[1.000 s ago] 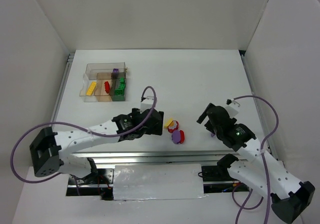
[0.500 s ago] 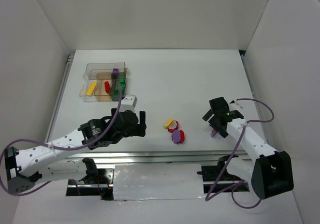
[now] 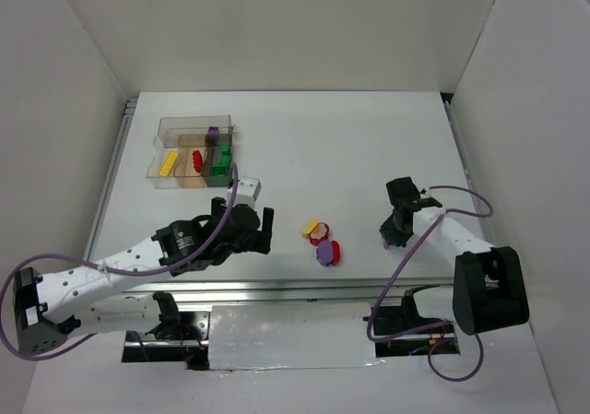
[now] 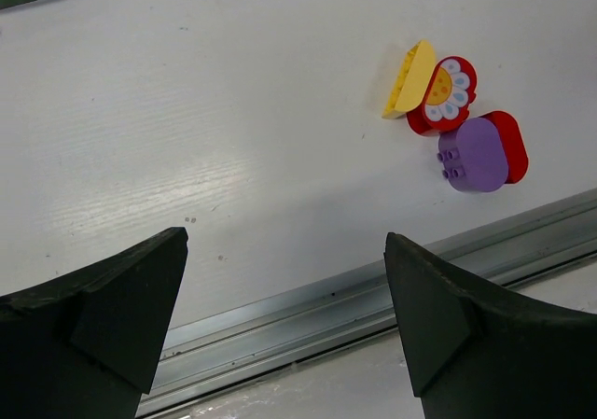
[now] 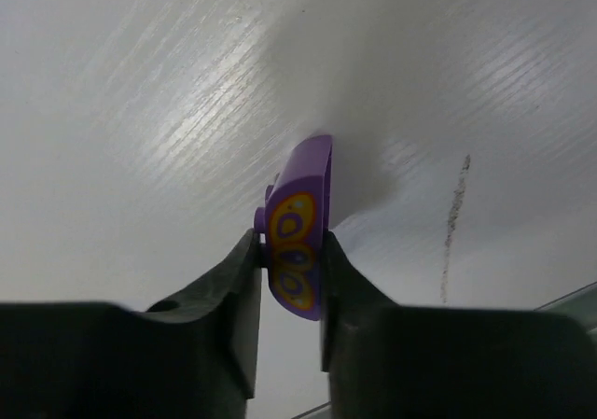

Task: Sort the legos into containers by color

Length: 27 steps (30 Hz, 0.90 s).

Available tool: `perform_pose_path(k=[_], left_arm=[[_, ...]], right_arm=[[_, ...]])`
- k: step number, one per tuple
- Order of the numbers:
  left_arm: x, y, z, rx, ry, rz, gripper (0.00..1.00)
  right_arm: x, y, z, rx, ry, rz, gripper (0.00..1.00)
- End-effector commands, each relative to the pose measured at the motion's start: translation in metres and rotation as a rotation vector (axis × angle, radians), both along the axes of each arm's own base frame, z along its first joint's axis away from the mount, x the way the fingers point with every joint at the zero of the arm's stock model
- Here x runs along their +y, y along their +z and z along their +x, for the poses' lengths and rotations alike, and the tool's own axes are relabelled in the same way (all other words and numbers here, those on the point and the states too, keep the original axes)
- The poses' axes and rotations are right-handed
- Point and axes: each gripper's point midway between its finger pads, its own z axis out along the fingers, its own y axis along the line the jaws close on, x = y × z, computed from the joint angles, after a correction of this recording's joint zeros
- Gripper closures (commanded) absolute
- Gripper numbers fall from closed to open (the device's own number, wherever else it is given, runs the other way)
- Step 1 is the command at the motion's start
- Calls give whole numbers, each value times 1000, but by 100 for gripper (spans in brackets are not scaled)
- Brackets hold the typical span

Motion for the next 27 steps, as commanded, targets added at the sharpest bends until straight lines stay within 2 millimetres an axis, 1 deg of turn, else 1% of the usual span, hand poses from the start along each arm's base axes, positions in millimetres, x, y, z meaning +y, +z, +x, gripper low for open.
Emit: perform_pose_path(k=[1, 2, 3, 4, 6, 7, 8, 9, 10, 11, 12, 13, 14, 15, 16, 18, 19, 20, 21, 22, 23, 24, 26, 27], left_arm=[[-7, 2, 13, -29, 1, -4, 1], [-9, 1, 13, -25, -2, -14, 1], [-14, 0, 13, -15, -14, -41, 1], [-14, 1, 16, -12, -9, -58, 0], [-15, 2, 17, -7, -1, -92, 0], [-16, 5, 20, -10, 7, -118, 0], [-17, 11, 20, -15, 12, -144, 0], [-17, 16, 22, -15, 24, -178, 0], [-26, 24, 21, -17, 0, -233, 0], [-29, 33, 20, -19, -2, -288, 1], [-34, 40, 18, -23, -16, -330, 1], [-44, 51, 16, -29, -51, -394, 0], [-47, 58, 14, -34, -62, -430, 0], [-50, 65, 13, -32, -66, -465, 0], [-55, 72, 11, -29, -89, -501, 0], [-61, 83, 9, -22, -107, -543, 1], [-63, 86, 7, -15, -118, -556, 0], [-67, 92, 2, -1, -140, -587, 1], [-70, 96, 0, 4, -157, -608, 0], [-73, 99, -3, 9, -175, -627, 0], [-76, 104, -6, 13, -195, -650, 1], [-83, 108, -12, 33, -232, -685, 1], [-92, 110, -19, 63, -274, -716, 0], [-94, 109, -19, 70, -277, -721, 1]], right_arm=[[5, -3, 9, -14, 31, 22, 83], [6, -1, 12, -14, 36, 26, 100], [7, -2, 12, -7, 46, 26, 100], [8, -1, 13, -7, 73, 25, 100], [17, 5, 20, -38, 130, 41, 100], [23, 9, 22, -56, 167, 46, 100], [36, 21, 24, -104, 272, 47, 100], [55, 31, 29, -165, 357, 87, 100], [68, 50, 31, -248, 429, 99, 100], [92, 58, 24, -289, 565, 93, 100], [107, 71, 25, -358, 641, 93, 100], [121, 89, 21, -432, 712, 106, 100], [136, 102, 17, -479, 788, 129, 100], [158, 116, 8, -546, 927, 145, 100], [177, 137, -7, -616, 1034, 220, 100], [201, 165, -24, -740, 1203, 273, 100], [216, 184, -46, -806, 1313, 345, 100], [225, 198, -55, -868, 1370, 373, 100], [231, 207, -64, -906, 1417, 394, 100], [239, 216, -78, -944, 1486, 416, 100], [242, 224, -83, -975, 1508, 421, 100], [246, 232, -87, -1009, 1527, 427, 100], [253, 242, -92, -1047, 1549, 426, 100], [255, 242, -93, -1052, 1556, 421, 100]])
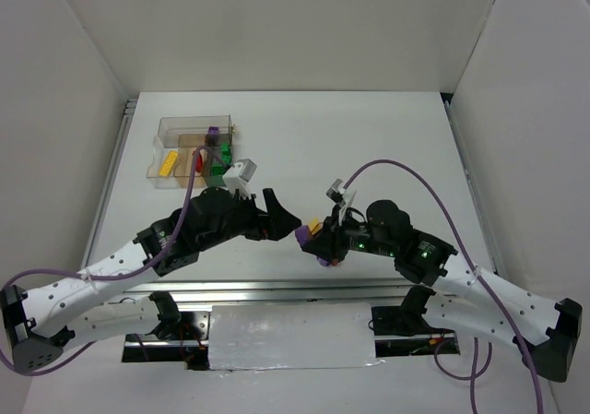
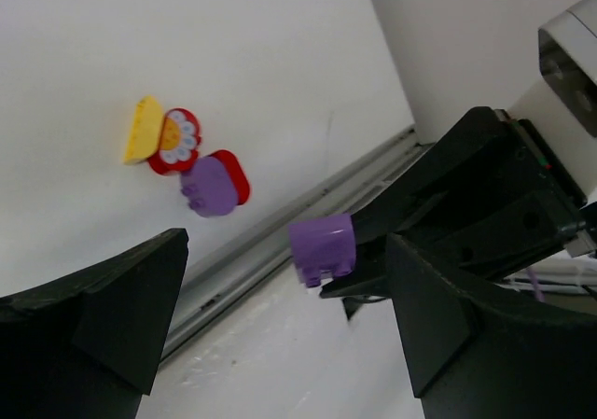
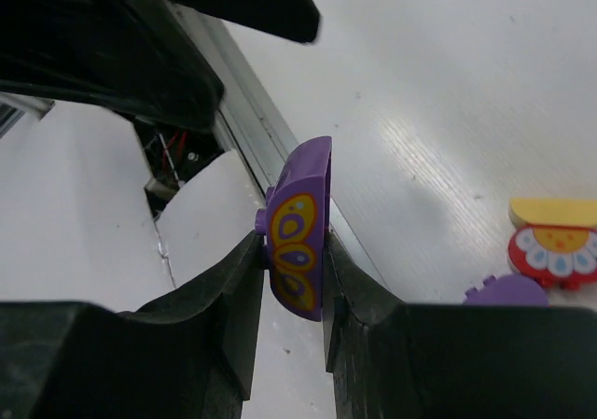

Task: Sort the legos into containers by color

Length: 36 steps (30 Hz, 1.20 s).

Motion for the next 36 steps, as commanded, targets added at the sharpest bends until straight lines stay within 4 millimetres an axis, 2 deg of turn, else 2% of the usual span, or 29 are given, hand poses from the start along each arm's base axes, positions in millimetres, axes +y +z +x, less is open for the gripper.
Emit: perform_pose_path(k=[1, 3, 5, 11, 14, 15, 19, 21, 23, 24, 25, 26, 27, 29, 30, 31, 33, 34, 35, 36], left_arm=[[-23, 31, -12, 6, -103, -145, 2], [-27, 24, -12, 35, -109, -137, 3], [-30, 16, -13, 63, -114, -128, 4], [-38, 12, -17, 82, -151, -153, 9], [-42, 13, -17, 80, -168, -161, 21], [-43, 14, -17, 79, -171, -164, 29], [-48, 9, -13, 83, -170, -147, 39], [-50, 8, -12, 79, -173, -140, 54], [-52, 9, -9, 73, -173, -137, 76], [-52, 10, -9, 70, -170, -137, 95], [-51, 11, -7, 61, -162, -136, 100], [-45, 12, 2, 40, -106, -124, 100], [-39, 13, 7, 24, -76, -100, 100], [-18, 11, 34, -4, 63, -39, 100], [1, 6, 54, -10, 160, 33, 100], [26, 2, 81, -7, 268, 64, 100], [57, -9, 119, 8, 401, 130, 100], [89, -12, 147, 12, 517, 153, 100], [105, -16, 163, 15, 578, 177, 100], [119, -24, 190, 21, 650, 226, 100]], right_arm=[[17, 46, -4, -158, 80, 95, 100], [21, 52, -7, -179, 87, 112, 100], [21, 54, -2, -186, 48, 117, 100], [16, 58, 13, -187, -45, 107, 100], [16, 61, 18, -177, -77, 102, 100], [17, 60, 20, -173, -83, 95, 100], [21, 68, 13, -180, -40, 122, 100], [21, 70, 12, -184, -40, 135, 100], [21, 69, 13, -182, -47, 137, 100], [21, 67, 13, -177, -53, 135, 92], [19, 68, 17, -173, -76, 137, 77], [18, 67, 18, -169, -89, 134, 49], [17, 62, 20, -164, -102, 129, 1], [9, 58, 26, -159, -161, 127, 0], [7, 49, 27, -149, -170, 112, 0], [1, 45, 31, -145, -214, 102, 0], [-6, 32, 35, -123, -258, 77, 0], [-9, 26, 36, -104, -281, 67, 0], [-15, 24, 41, -99, -321, 61, 0], [-17, 21, 41, -91, -332, 56, 0]])
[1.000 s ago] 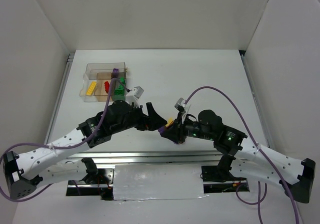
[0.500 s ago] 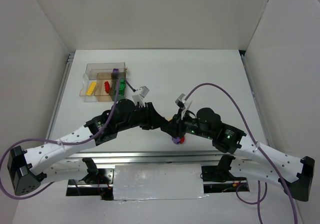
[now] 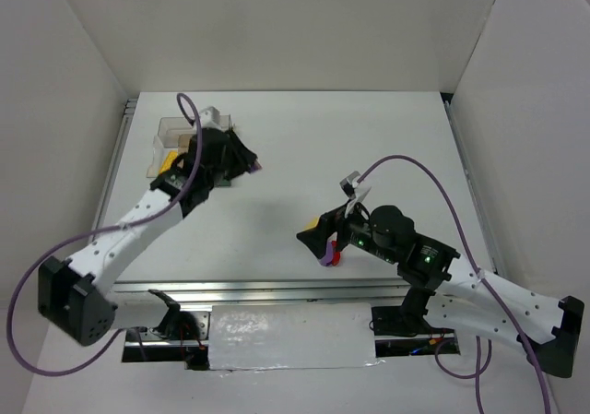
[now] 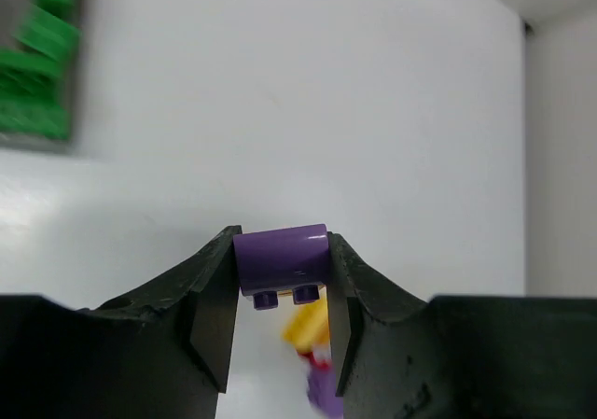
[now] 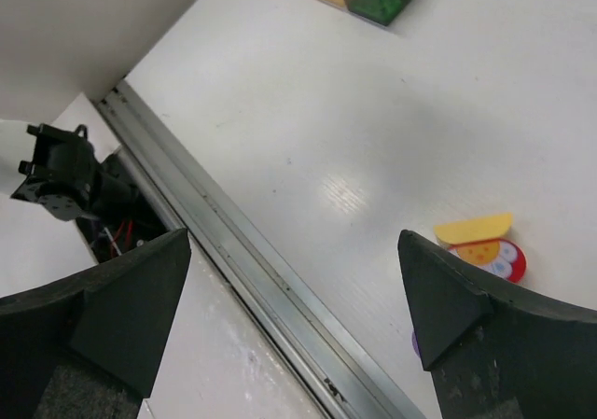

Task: Sort the legos into containers by color

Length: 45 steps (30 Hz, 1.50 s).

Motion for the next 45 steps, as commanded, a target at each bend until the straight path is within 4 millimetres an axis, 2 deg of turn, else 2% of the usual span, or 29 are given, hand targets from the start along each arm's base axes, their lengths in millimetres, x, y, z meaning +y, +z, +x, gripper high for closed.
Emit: perform_pose_path(k=[1, 2, 3, 4, 5, 6, 7, 8, 9, 12, 13, 15, 16, 17, 24, 26, 29, 30, 33, 35, 37, 38, 39, 40, 41, 42, 43, 44, 45], left_arm=[[89, -12, 79, 5, 322, 165, 100], [102, -14, 96, 6, 372, 184, 100], [115, -21, 124, 19, 438, 209, 100], [138, -19, 145, 4, 504, 208, 100], [149, -22, 160, 7, 535, 219, 100], [157, -29, 186, 12, 564, 236, 100], [174, -27, 203, 1, 599, 242, 100], [179, -53, 219, 40, 602, 275, 100], [192, -33, 239, -11, 621, 289, 100], [217, -34, 272, -38, 666, 361, 98], [222, -31, 279, -59, 678, 368, 92], [235, -39, 290, -53, 692, 408, 86], [238, -54, 295, -29, 687, 427, 81], [241, -49, 299, -40, 690, 432, 78], [253, -73, 299, -11, 734, 474, 43], [260, -78, 293, 2, 764, 475, 39], [266, -82, 289, 11, 785, 471, 19], [268, -83, 289, 14, 791, 472, 4], [274, -81, 287, 34, 796, 470, 0], [274, -61, 283, 15, 811, 438, 1], [267, -28, 271, -33, 795, 384, 0], [263, -18, 265, -45, 785, 360, 1], [254, -3, 260, -64, 744, 321, 0], [247, 23, 245, -92, 725, 279, 0], [236, 33, 236, -101, 688, 258, 1], [227, 45, 227, -114, 643, 241, 1], [214, 57, 204, -105, 586, 223, 1], [197, 58, 192, -96, 540, 221, 1], [190, 62, 168, -92, 516, 221, 0]], right_arm=[[-14, -8, 11, 30, -116, 3, 0], [-16, -8, 10, 36, -121, 2, 0], [-18, -8, 9, 45, -126, 4, 0], [-19, -11, 7, 57, -125, -6, 0], [-20, -8, 5, 59, -121, 3, 0], [-21, -9, 4, 66, -121, 3, 0], [-23, -8, 1, 76, -118, 8, 0], [-24, -9, -1, 80, -116, 8, 0], [-25, -12, -4, 91, -110, 2, 0], [-30, -14, -6, 94, -116, -6, 0], [-31, -14, -6, 93, -116, -7, 0], [-32, -15, -6, 93, -116, -25, 0], [-31, -11, -5, 89, -115, -22, 0], [-31, -9, -5, 83, -111, -29, 0], [-28, 2, 4, 43, -121, -78, 0], [-26, 4, 7, 32, -119, -83, 0], [-23, 3, 9, 32, -119, -93, 0], [-22, 3, 10, 35, -118, -93, 0], [-20, 1, 10, 42, -116, -98, 0], [-24, -5, 16, 60, -165, -104, 0], [-27, -8, 23, 94, -228, -99, 0], [-30, -23, 30, 135, -275, -148, 0], [-34, -24, 40, 152, -348, -161, 0], [-36, -30, 45, 211, -409, -162, 0], [-42, -61, 48, 282, -465, -281, 0], [-44, -59, 57, 294, -529, -297, 0], [-45, -67, 58, 338, -572, -316, 0], [-46, -89, 59, 373, -587, -410, 0], [-43, -95, 60, 390, -585, -435, 0]])
